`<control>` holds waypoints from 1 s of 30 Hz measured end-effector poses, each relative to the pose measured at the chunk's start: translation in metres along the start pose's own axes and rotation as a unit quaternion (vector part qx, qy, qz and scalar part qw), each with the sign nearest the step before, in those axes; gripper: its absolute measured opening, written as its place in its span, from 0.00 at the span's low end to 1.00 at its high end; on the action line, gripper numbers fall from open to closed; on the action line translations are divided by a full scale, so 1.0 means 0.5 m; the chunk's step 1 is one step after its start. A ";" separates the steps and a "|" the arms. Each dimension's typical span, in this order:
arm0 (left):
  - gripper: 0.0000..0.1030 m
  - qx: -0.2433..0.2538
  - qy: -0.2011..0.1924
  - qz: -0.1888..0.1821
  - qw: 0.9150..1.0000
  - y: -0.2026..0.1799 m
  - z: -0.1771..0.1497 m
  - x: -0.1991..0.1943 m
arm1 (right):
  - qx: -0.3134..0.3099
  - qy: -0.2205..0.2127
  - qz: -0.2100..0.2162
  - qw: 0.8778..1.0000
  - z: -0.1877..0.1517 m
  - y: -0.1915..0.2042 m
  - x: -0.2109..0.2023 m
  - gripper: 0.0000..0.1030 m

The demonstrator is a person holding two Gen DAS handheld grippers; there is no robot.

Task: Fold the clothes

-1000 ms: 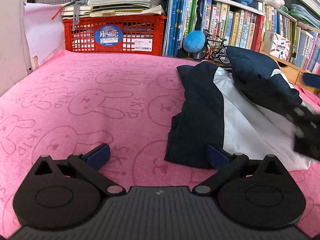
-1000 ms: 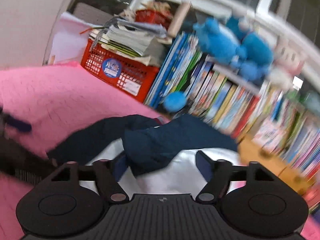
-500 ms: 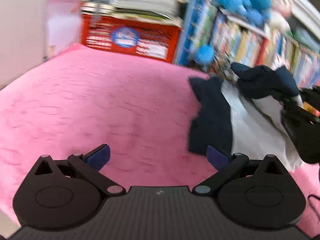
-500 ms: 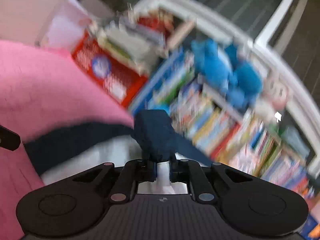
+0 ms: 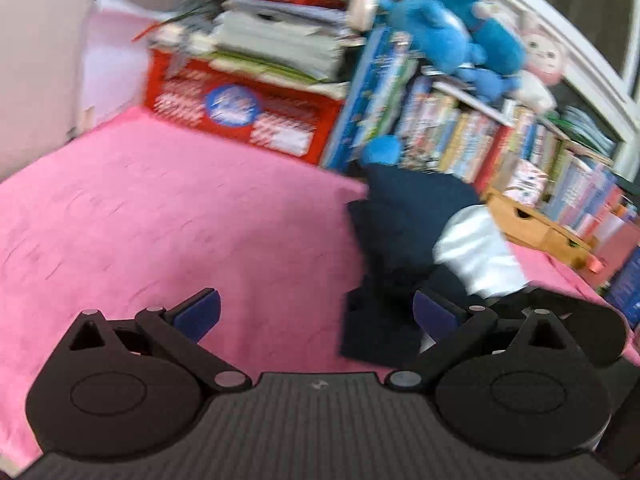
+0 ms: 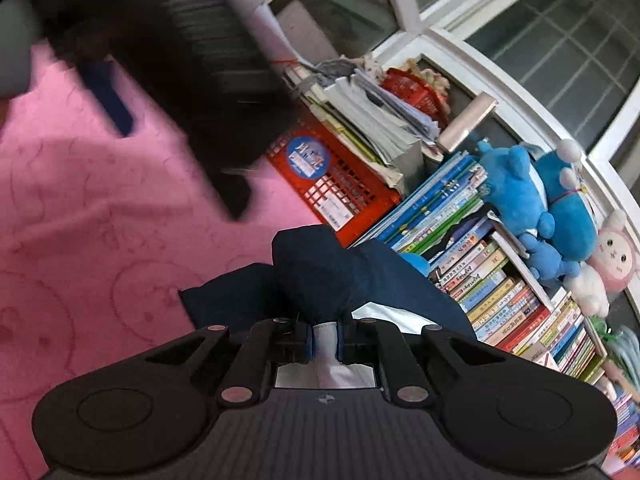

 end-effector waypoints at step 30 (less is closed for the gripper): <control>1.00 0.154 0.085 0.098 0.980 -0.045 -0.042 0.157 | -0.045 0.087 -0.130 0.987 -0.261 -0.149 -0.062 0.69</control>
Point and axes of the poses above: each gripper's, at about its wrist camera, not at the fingertips, and x roughly the way its jaws point, y to its left, z to its top, the point moved 6 cm from there along x, roughly the way its jaws point, and after that the axes turned 2 degrees about y, right-handed, at the moved point
